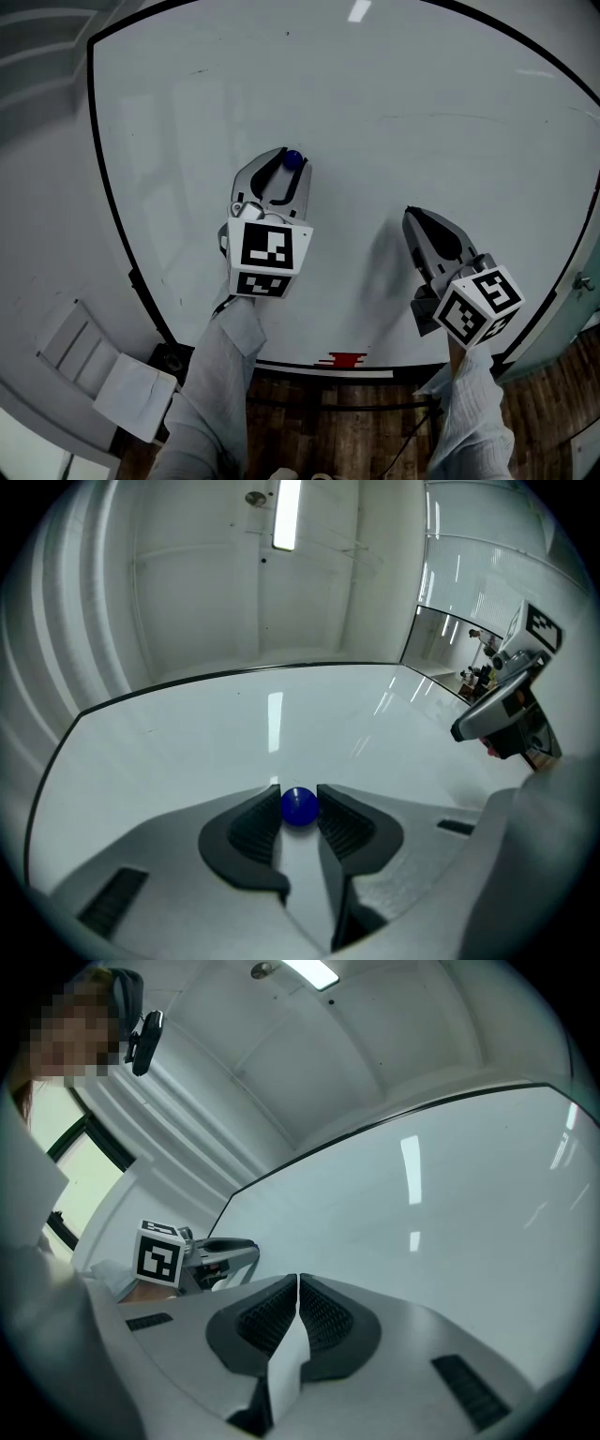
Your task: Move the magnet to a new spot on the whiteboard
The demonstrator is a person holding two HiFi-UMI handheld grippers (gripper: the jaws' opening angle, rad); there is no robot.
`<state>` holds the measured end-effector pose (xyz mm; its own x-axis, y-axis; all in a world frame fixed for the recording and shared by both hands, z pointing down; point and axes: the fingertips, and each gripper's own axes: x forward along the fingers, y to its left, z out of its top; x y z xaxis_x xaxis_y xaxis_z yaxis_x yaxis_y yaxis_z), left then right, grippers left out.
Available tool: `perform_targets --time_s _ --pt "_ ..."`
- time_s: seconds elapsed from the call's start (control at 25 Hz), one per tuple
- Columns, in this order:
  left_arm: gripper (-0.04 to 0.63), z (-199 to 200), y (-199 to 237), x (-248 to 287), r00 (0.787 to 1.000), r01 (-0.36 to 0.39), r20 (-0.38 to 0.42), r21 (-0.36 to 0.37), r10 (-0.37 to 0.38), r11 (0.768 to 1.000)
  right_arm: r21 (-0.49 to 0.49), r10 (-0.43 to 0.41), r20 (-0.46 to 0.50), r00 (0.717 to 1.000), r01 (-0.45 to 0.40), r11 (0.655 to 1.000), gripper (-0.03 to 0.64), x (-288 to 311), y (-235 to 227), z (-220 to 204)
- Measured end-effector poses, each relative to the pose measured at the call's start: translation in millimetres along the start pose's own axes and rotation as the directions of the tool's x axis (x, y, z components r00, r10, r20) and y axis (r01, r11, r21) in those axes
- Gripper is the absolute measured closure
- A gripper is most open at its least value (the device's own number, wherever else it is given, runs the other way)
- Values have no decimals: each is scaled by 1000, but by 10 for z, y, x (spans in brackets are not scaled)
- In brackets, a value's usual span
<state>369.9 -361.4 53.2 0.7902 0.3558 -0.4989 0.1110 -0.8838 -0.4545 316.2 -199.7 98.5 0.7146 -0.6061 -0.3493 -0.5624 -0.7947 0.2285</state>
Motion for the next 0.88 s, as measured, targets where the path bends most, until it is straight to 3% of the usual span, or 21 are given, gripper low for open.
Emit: perform_targets --time_s 0.12,0.36,0.88 --pt "472 63 97 -58 999 -15 30 -36 16 999 -5 -9 -6 1000 9 1000 584 -6 -17 -12" --pt "471 58 159 -265 1000 -26 15 -65 27 998 -3 -12 -20 1000 12 1000 584 -141 82 -66" --pt "471 -353 277 -711 997 -40 -67 -146 30 989 29 12 -57 998 -10 1000 584 -115 302 -347"
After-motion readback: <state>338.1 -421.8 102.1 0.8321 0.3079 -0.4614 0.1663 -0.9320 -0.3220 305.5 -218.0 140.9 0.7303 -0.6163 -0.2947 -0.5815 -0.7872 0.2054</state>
